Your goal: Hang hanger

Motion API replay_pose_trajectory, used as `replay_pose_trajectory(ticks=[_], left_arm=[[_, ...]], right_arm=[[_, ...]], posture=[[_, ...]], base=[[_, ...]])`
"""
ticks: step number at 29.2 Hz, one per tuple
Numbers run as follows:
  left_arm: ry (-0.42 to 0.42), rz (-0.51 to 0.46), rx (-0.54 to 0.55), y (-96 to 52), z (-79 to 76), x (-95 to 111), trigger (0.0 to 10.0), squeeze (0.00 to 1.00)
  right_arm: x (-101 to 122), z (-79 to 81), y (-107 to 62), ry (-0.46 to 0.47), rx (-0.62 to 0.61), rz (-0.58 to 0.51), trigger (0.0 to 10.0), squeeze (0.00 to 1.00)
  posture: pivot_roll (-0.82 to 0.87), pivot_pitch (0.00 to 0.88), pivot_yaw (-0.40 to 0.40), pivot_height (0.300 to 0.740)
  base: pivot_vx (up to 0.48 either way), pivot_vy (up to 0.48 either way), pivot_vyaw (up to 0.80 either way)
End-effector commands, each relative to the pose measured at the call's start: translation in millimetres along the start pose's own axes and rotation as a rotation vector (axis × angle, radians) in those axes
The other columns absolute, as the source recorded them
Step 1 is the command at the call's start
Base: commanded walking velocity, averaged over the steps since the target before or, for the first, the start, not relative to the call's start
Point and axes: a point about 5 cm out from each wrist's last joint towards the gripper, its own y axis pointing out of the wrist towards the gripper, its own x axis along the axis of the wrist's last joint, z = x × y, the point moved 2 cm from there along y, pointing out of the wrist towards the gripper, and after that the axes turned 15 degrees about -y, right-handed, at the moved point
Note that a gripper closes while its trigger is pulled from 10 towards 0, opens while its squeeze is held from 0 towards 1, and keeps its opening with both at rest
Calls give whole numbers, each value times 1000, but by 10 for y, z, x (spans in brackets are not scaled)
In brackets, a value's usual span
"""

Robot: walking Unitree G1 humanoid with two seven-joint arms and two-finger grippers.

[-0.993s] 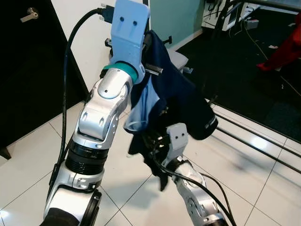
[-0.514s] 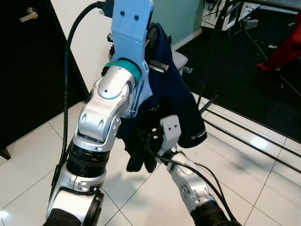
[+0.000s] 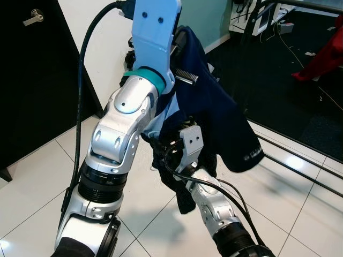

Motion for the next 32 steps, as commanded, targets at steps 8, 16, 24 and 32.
replay_pose_trajectory(ticks=[8, 16, 24, 32], left_arm=[[-15, -65, -106, -21, -196, 134, 0, 0], [-13, -54, -84, -14, -162, 106, 0, 0], [-33, -59, -95, -19, -179, 120, 0, 0], [45, -22, -56, -28, -87, 32, 0, 0]], right_arm=[[-142, 312, -47, 130, 171, 22, 10000, 0], [-179, 566, -132, 41, 295, 33, 10000, 0], [-165, 386, -34, -67, 124, 48, 10000, 0], [88, -146, -2, -324, -158, 4, 10000, 0]], posture=[[-198, 141, 161, 740], [-198, 141, 161, 740], [-209, 147, 163, 740], [-198, 143, 157, 740]], base=[[0, 0, 0], [0, 0, 0], [0, 0, 0], [0, 0, 0]])
